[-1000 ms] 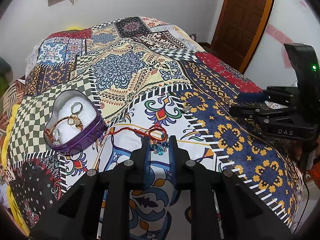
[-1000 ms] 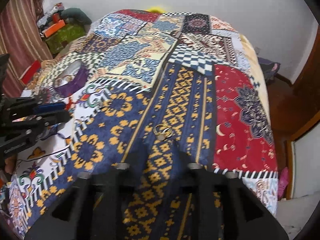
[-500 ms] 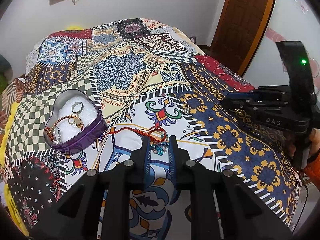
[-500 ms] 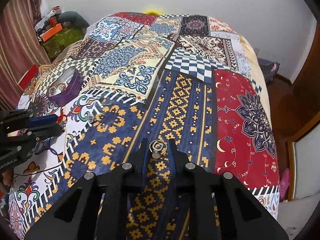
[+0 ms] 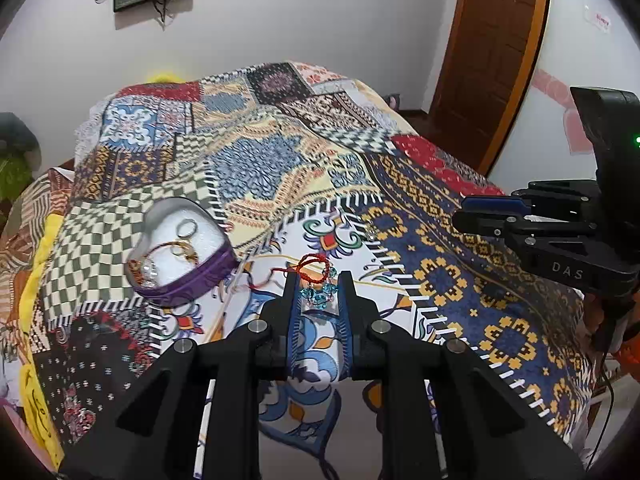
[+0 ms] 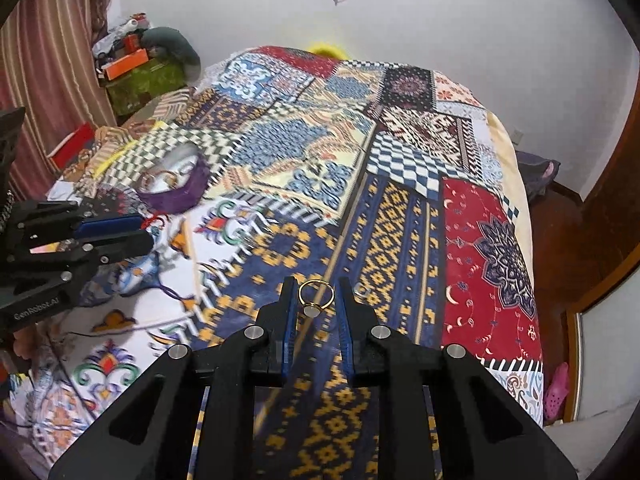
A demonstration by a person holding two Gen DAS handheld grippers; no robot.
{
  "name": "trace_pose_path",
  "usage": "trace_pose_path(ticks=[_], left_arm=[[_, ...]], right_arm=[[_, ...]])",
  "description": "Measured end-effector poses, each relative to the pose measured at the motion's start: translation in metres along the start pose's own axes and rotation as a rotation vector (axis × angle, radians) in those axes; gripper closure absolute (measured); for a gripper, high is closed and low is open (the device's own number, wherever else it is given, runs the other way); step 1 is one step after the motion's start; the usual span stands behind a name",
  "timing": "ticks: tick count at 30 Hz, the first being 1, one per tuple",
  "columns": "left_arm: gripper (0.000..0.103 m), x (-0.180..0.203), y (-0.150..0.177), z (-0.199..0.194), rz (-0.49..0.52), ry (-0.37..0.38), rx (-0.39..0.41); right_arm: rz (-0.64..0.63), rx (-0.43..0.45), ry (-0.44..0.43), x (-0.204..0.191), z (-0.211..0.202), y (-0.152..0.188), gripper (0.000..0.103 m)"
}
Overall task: Organize jewelry
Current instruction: 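Carry the bracelet and gold ring over the heart tin with both grippers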
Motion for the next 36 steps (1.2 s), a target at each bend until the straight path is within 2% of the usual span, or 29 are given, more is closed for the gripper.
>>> trace_pose_path(ticks=[12, 22, 26, 36], left_arm=[[0.086, -0.036, -0.028, -0.039, -0.039, -0.047, 0.1], [0.086, -0.078, -0.051, -0.046, -0.085, -0.092, 0.149], [0.086, -0.092, -0.056, -0.035, -0.11, -0.077, 0.131], [0.086, -0.114, -0.05, 0.017, -0.146, -0.07, 0.009]], right_arm=[[-0.031, 0.108, -0.062, -0.039, -0.005, -0.063, 0.086], [-0.063, 0.134, -0.137, -0.068, 0.017, -0.109, 0.086], [-0.092, 0.11, -0.156, -0.076, 0.035, -0.124, 0.086], [-0.144, 0.008, -0.202, -0.093, 0.083, -0.139, 0.086]])
Point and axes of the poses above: each gripper's, at about its wrist camera, not at the fingertips, and z roughly the way its jaws point, x to its right, y to its underside, the point moved 9 cm from there along z, roughly the way its jaws point, and after that the axes turned 15 degrees about -z, right-handed, at the moved point
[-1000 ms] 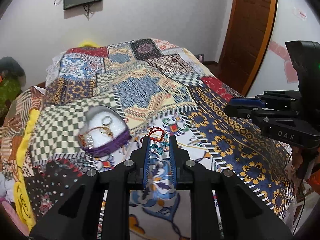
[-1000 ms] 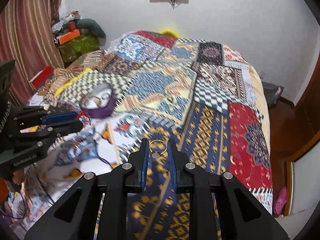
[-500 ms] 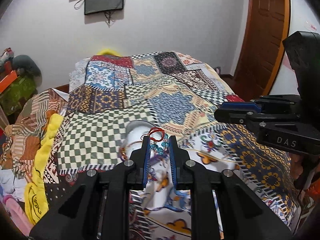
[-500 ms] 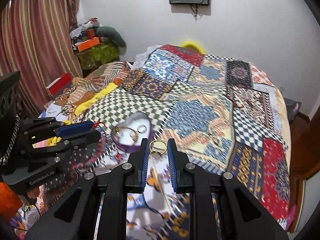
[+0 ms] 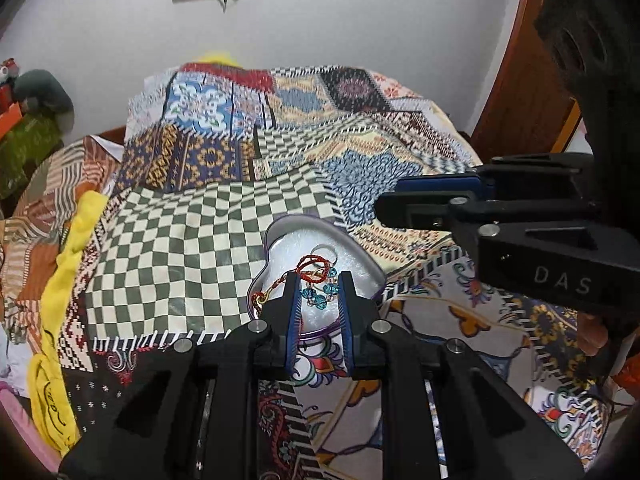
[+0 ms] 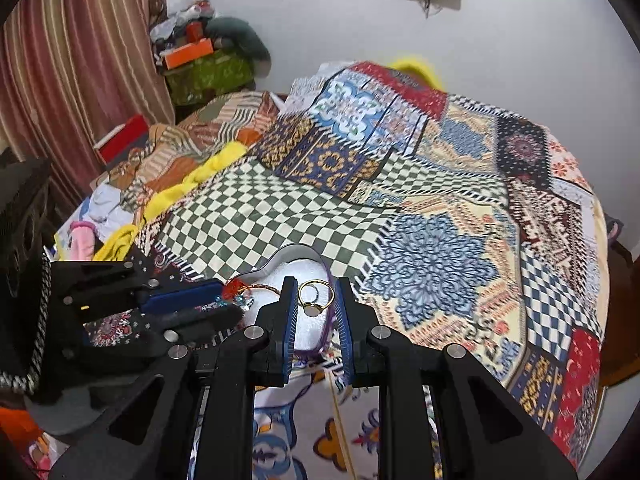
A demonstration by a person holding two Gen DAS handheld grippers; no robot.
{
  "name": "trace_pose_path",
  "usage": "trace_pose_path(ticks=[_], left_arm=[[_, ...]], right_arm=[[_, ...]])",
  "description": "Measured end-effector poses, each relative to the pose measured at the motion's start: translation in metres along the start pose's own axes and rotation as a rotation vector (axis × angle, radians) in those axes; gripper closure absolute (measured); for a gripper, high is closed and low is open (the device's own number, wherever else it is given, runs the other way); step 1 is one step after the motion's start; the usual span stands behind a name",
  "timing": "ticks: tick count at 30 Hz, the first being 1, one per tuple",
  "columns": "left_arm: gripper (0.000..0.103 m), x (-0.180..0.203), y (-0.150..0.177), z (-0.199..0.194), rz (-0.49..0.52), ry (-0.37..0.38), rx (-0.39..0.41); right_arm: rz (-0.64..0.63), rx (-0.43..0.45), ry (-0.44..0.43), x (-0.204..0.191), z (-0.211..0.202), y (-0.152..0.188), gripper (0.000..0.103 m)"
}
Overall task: Organize jewelry
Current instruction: 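Carry the bracelet and gold ring over the heart tin with both grippers, then open both grippers to drop the bracelet and ring into the tin, then move the left gripper to a small silver piece while the right gripper approaches a silver ring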
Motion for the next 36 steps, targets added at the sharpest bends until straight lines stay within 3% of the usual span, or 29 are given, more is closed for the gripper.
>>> trace_pose_path(ticks=[7, 16, 27, 31, 36], left_arm=[[0.086, -0.006, 0.006, 0.015, 0.012, -0.011, -0.031], [0.086, -0.007, 0.016, 0.017, 0.02, 0.003, -0.065], [0.084, -0.008, 0.016, -0.003, 0.018, -0.02, -0.05], [0.084, -0.008, 0.013, -0.018, 0.018, -0.026, -0.025], [0.081, -0.007, 0.012, -0.039, 0.021, -0.034, 0.007]], right_arm=[[0.013, -0.067, -0.063, -0.004, 0.027, 0.002, 0.086], [-0.027, -0.143, -0.074, -0.013, 0.041, 0.02, 0.086], [-0.029, -0.142, -0.041, -0.012, 0.036, 0.019, 0.086], [-0.033, -0.13, -0.015, -0.013, 0.026, 0.02, 0.075], [-0.041, -0.114, 0.014, -0.014, 0.013, 0.02, 0.073]])
Point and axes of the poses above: each gripper's, at about its wrist camera, not at the fingertips, and z roughly the way its jaws point, x to its right, y to its underside, the point moved 9 cm from there along z, roughly the way its jaws point, and after that the axes turned 15 degrees about -z, right-handed, at the moved point
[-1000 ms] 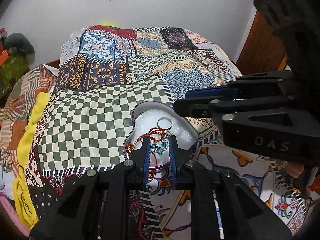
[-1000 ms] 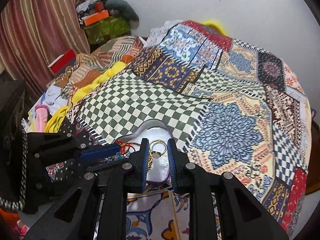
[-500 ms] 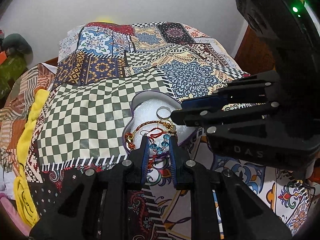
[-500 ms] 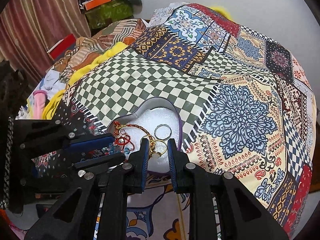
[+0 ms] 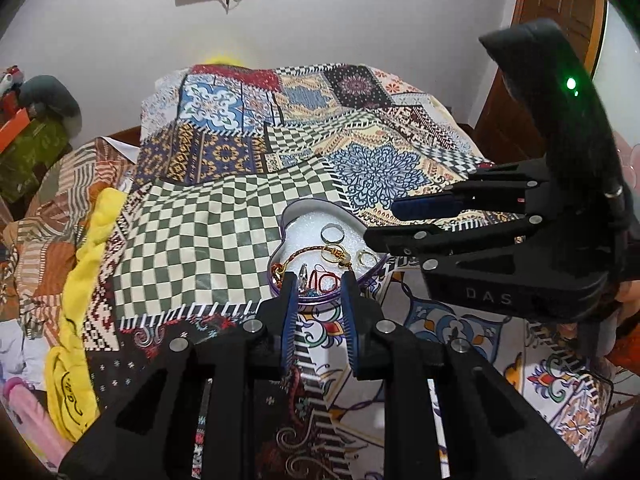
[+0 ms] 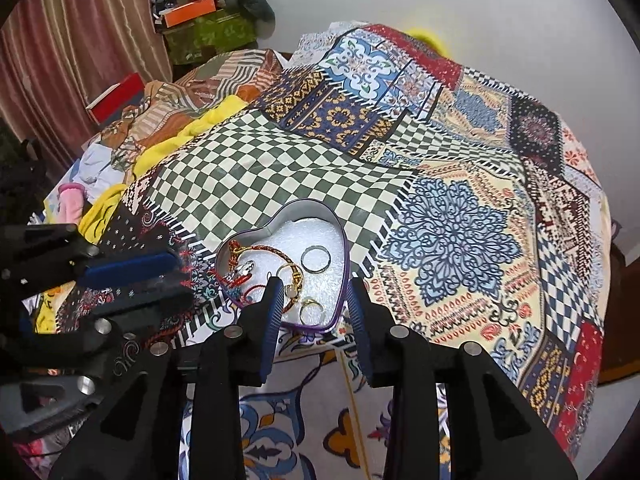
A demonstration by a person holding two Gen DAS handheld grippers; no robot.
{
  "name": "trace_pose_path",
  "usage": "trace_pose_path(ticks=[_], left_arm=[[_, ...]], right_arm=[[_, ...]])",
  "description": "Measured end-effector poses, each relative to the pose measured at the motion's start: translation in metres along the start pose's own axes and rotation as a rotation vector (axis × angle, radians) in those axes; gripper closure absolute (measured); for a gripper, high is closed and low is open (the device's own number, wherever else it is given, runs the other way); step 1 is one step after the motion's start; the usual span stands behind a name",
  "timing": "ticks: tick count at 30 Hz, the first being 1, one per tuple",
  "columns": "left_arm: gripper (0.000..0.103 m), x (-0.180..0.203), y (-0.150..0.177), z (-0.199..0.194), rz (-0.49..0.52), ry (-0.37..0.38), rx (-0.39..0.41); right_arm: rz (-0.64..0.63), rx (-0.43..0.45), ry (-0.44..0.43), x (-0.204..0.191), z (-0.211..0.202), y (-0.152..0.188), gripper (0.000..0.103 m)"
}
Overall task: Organize jewelry
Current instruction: 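Move the left gripper to a small silver piece while the right gripper approaches a silver ring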
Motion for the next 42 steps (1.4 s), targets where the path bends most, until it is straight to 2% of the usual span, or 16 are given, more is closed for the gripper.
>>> trace_pose_path(ticks=[2, 15, 22, 26, 29, 36, 42], left_arm=[[0.075, 0.0, 0.0, -0.008, 0.002, -0.01, 0.013], [0.075, 0.017, 0.005, -0.03, 0.001, -0.016, 0.026], [0.073, 0.048, 0.011, -0.018, 0.028, 0.017, -0.001], [0.073, 0.069, 0.016, -0.005, 0.05, 0.043, -0.025], [0.073, 0.085, 0.022, 0.008, 0.074, 0.057, -0.056], [0.073, 0.115, 0.042, 0.039, 0.136, 0.074, -0.135], [0.073, 0.142, 0.048, 0.058, 0.191, 0.088, -0.161]], right_arm=[[0.01, 0.009, -0.002, -0.001, -0.006, 0.001, 0.073], [0.052, 0.074, 0.057, 0.011, -0.059, 0.026, 0.073], [0.067, 0.094, 0.14, 0.034, -0.088, 0.056, 0.072], [0.093, 0.089, 0.186, 0.052, -0.097, 0.078, 0.061], [0.119, 0.068, 0.209, 0.067, -0.098, 0.098, 0.061], [0.215, 0.02, 0.198, 0.095, -0.093, 0.147, 0.061], [0.283, -0.007, 0.13, 0.099, -0.083, 0.18, 0.061]])
Point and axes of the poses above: each gripper's, at about its wrist camera, not at the fingertips, and z roughly the way its jaws point, x to its right, y to its underside, the point moved 9 cm from there along z, roughly the way its jaws point, and after that the axes turned 15 degrees about -z, right-handed, at the moved point
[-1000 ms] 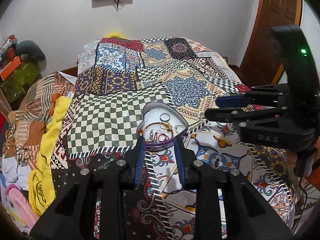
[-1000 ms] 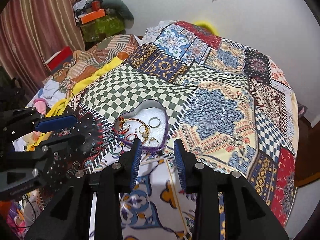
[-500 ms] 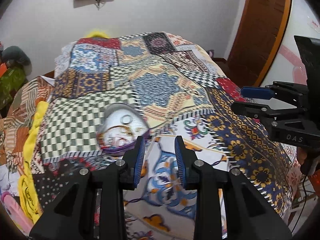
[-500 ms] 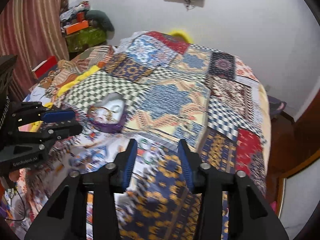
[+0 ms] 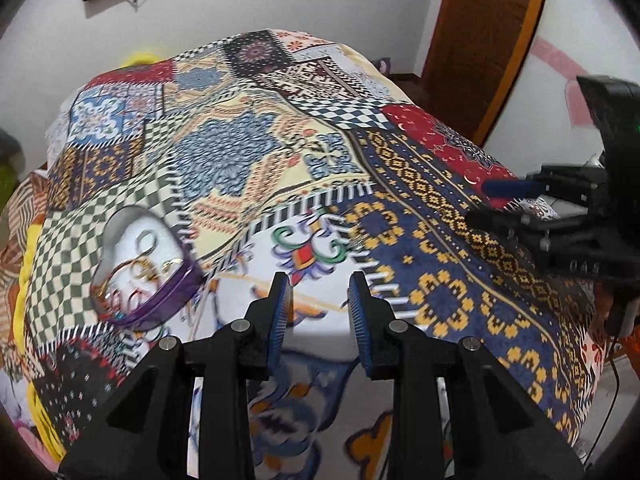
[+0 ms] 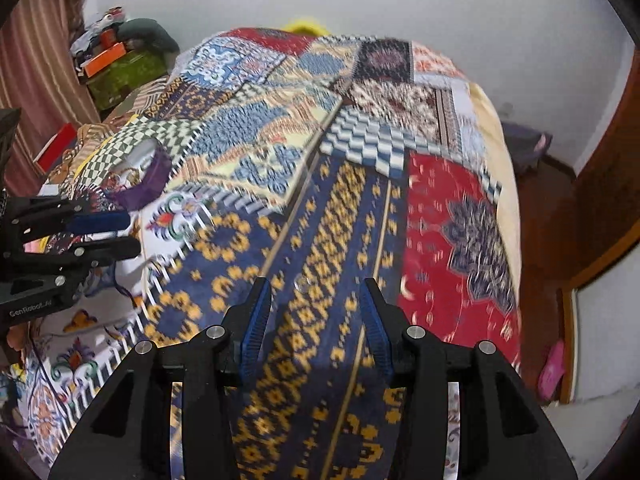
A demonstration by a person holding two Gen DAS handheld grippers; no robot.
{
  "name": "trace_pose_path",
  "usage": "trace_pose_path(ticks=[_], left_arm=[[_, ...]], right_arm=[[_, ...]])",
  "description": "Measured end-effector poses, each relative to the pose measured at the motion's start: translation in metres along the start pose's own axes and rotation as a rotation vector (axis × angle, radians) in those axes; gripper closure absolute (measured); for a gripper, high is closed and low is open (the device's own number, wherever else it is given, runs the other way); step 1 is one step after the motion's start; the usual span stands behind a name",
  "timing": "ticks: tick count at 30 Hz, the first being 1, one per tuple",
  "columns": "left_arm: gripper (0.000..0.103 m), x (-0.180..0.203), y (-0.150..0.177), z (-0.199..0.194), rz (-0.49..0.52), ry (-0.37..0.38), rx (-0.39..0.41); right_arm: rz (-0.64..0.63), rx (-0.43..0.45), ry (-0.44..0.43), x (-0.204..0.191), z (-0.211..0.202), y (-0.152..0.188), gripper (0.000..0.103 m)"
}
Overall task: Organize jewelry
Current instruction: 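Move the left gripper to a small silver piece while the right gripper approaches a silver ring, then grasp the silver piece with the left gripper while the right gripper grasps the silver ring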
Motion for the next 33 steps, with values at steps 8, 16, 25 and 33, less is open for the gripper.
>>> trace_pose_path(ticks=[8, 16, 25, 33], left_arm=[[0.073, 0.015, -0.011, 0.02, 0.033, 0.017, -0.035], [0.073, 0.021, -0.011, 0.033, 0.035, 0.044, -0.054], [0.088, 0.021, -0.011, 0.038, 0.025, 0.039, -0.047], [0.095, 0.019, -0.011, 0.035, 0.019, 0.043, -0.043]], right_arm=[[-0.01, 0.0, -0.015, -0.003, 0.013, 0.007, 0.061], [-0.007, 0.009, -0.038, 0.0, 0.024, 0.0, 0.061], [0.013, 0.025, -0.04, -0.001, 0.029, -0.001, 0.071], [-0.013, 0.023, -0.02, -0.007, 0.03, -0.005, 0.093]])
Point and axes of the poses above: each gripper's, at about its wrist camera, not at the fingertips, and z roughly the way its jaws point, x to its right, y to its underside, the point moved 9 cm from there along z, roughly the way its jaws point, and after that the axes turned 15 degrees about -z, right-handed, at the moved point
